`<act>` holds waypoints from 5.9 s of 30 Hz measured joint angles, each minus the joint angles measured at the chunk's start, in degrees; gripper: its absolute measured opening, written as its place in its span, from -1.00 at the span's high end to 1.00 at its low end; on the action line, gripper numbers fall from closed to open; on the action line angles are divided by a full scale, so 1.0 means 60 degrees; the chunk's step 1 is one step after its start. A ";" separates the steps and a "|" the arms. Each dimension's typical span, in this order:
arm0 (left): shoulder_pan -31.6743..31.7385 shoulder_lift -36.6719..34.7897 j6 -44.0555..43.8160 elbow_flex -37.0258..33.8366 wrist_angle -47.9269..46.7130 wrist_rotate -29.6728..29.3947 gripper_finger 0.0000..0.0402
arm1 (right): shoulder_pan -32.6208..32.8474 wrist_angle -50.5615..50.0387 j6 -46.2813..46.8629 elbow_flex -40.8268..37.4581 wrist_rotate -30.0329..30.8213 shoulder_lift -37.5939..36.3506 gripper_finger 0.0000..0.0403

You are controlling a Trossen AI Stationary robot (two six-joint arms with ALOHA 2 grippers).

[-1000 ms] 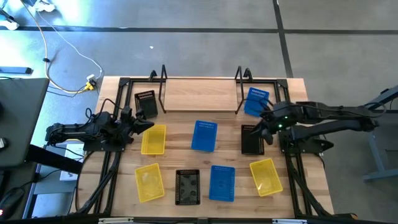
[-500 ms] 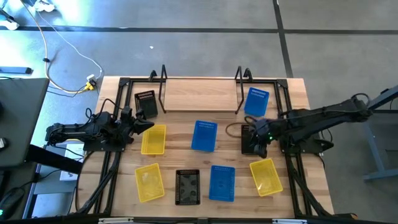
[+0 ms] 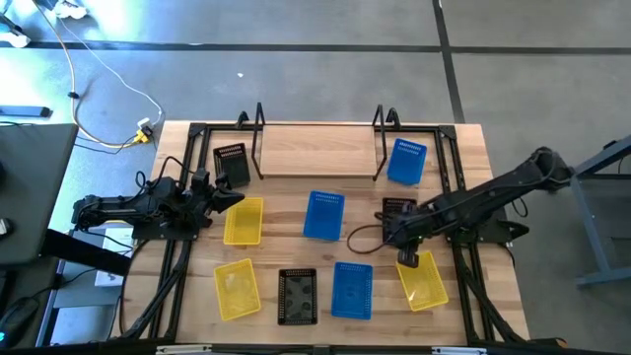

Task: Stack baskets on shelf by color
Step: Put the middle right black basket on the shelf, then put the top left yellow basket on the shelf

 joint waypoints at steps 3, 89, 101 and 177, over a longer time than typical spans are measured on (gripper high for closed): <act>-0.0002 0.0000 0.0000 -0.0003 0.0000 0.0004 1.00 | 0.0094 -0.0004 0.0007 0.0000 0.0020 0.0495 0.53; 0.0000 0.2282 0.2233 0.3788 -0.3993 -0.0928 0.62 | -0.5426 0.1187 -0.7838 0.4860 0.2827 0.2600 1.00; 0.0000 0.4025 0.2255 0.5430 -0.6697 -0.0576 0.62 | -0.6056 0.0528 -0.8141 0.4852 0.2235 0.4084 1.00; -0.3821 1.1192 0.1672 0.5566 -0.8965 -0.0655 0.80 | -0.4442 -0.2039 -0.3899 0.8149 0.2240 0.5205 0.59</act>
